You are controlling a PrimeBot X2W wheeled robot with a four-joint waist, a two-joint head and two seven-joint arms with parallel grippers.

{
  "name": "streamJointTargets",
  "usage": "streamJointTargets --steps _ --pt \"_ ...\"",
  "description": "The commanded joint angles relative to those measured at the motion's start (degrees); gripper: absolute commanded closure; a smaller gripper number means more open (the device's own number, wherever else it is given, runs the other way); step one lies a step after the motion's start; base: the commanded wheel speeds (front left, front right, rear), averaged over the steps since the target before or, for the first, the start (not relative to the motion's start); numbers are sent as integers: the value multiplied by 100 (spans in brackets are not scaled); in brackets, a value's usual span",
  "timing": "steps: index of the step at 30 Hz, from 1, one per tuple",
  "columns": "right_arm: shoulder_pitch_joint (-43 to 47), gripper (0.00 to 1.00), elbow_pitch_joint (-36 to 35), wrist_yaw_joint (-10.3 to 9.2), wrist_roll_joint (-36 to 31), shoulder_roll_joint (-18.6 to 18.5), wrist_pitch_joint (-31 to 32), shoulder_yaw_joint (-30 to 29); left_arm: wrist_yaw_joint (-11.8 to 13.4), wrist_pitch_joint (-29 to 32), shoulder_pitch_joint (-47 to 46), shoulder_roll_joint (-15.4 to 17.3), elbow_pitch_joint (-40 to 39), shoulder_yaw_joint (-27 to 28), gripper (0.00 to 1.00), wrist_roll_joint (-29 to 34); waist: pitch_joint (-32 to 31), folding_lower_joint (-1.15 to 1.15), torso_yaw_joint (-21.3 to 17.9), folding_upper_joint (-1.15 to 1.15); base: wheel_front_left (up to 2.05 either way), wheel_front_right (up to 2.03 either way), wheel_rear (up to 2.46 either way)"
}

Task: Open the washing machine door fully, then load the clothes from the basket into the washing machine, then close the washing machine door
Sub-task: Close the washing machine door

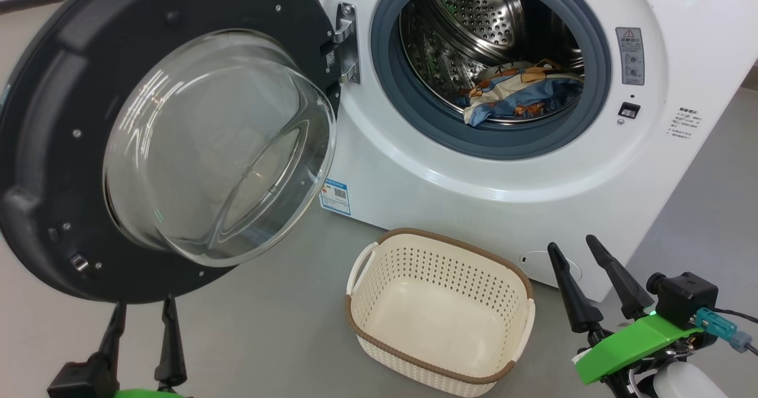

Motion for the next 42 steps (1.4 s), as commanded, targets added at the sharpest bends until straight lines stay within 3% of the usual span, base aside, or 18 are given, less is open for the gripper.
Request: streamJointTargets --steps 1,24,25,29,35,42 --pt "-166 0 -105 25 52 -64 -46 116 56 -16 -77 86 -215 171 0 -49 21 0 15 0 0 0 0" --pt "-117 0 -97 25 95 -33 -46 42 126 15 -77 166 -272 85 0 -139 -34 0 -30 0 0 0 0" --pt "-106 0 -100 25 92 -29 -46 33 127 16 -82 173 -265 83 3 -144 -36 0 -32 0 0 0 0" --pt "-71 0 -104 25 87 -14 -46 12 118 24 -107 196 -256 73 100 -175 -46 0 -38 0 0 0 0" --pt "-19 0 -121 25 90 -16 -46 -14 -57 -5 -261 243 -530 247 100 -534 -65 0 -60 0 0 0 0" --pt "80 0 -125 25 88 -80 -46 -27 -336 173 -669 510 -1570 707 100 -1321 -99 0 -64 0 0 0 0"
